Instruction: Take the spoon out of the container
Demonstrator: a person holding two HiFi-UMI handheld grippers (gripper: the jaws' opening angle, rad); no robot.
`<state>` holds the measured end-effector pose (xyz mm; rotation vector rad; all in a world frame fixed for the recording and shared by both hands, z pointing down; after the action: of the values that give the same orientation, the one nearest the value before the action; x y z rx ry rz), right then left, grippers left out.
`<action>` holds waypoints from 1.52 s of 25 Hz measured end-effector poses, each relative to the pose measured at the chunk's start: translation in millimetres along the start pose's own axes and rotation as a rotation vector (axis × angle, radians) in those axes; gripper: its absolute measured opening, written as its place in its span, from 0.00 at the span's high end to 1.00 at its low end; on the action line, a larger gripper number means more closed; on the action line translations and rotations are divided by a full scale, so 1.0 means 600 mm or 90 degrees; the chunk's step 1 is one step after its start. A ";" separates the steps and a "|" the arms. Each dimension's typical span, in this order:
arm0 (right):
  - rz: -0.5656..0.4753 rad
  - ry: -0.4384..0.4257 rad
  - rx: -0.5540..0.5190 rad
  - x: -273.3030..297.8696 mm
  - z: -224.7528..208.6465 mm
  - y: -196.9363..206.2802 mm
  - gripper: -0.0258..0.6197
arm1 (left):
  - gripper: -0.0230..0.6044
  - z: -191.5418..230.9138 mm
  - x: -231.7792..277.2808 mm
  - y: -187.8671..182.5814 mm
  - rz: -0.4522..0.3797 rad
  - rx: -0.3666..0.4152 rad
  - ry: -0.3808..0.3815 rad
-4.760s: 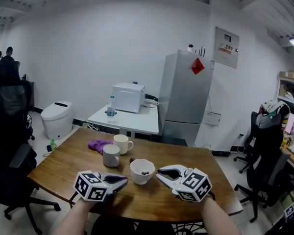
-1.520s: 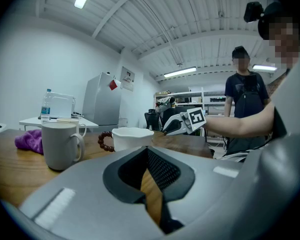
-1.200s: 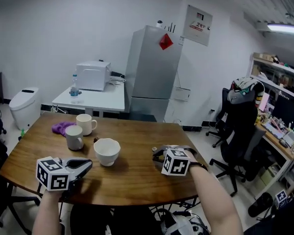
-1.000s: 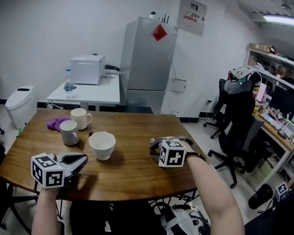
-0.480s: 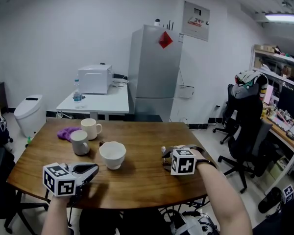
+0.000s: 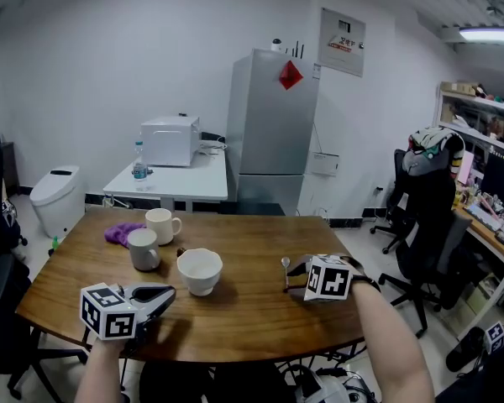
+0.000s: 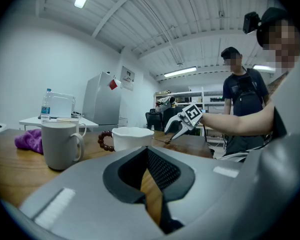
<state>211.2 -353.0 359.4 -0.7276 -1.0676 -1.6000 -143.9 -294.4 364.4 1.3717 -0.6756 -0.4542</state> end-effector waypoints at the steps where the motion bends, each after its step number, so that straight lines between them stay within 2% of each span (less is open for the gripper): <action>1: -0.009 0.004 0.006 -0.002 -0.001 -0.001 0.74 | 0.95 0.001 0.000 0.000 0.000 0.000 0.000; 4: -0.058 0.030 0.034 -0.011 -0.003 -0.008 0.82 | 0.94 0.001 0.000 -0.001 -0.002 0.002 0.000; 8: -0.163 0.073 0.095 -0.027 -0.001 -0.022 0.95 | 0.94 0.000 0.000 -0.001 -0.003 0.003 0.000; 12: -0.315 0.101 0.179 -0.046 0.006 -0.050 0.96 | 0.94 0.001 -0.001 0.001 -0.003 0.001 -0.001; 16: -0.452 0.084 0.250 -0.050 0.030 -0.085 0.96 | 0.94 0.000 0.000 0.001 -0.003 0.001 0.002; 21: -0.558 0.046 0.320 -0.030 0.054 -0.135 0.96 | 0.94 0.005 -0.009 -0.001 -0.003 0.001 -0.003; 24: -0.596 0.022 0.368 -0.017 0.068 -0.156 0.96 | 0.95 0.005 -0.009 -0.004 -0.004 0.001 -0.005; 29: -0.622 -0.008 0.417 0.002 0.087 -0.172 0.96 | 0.94 0.003 -0.006 -0.005 -0.002 0.001 0.001; 33: -0.631 0.001 0.426 0.005 0.085 -0.179 0.96 | 0.94 -0.005 -0.006 -0.003 0.000 0.002 0.025; 38: -0.630 -0.002 0.438 0.009 0.081 -0.187 0.96 | 0.94 -0.005 -0.008 -0.006 0.005 0.002 0.022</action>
<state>99.6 -303.2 353.5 0.3428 -2.0103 -1.7905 -145.4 -289.4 360.0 1.3765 -0.6526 -0.4223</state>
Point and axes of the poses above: the fingertips, and each gripper's own axes: x forward along the fingers, z to its left, y out of its underside, the point moved 9 cm from there along -x, backward along the fingers, and after that the axes turned 6 degrees about -y, right-handed, at the moved point
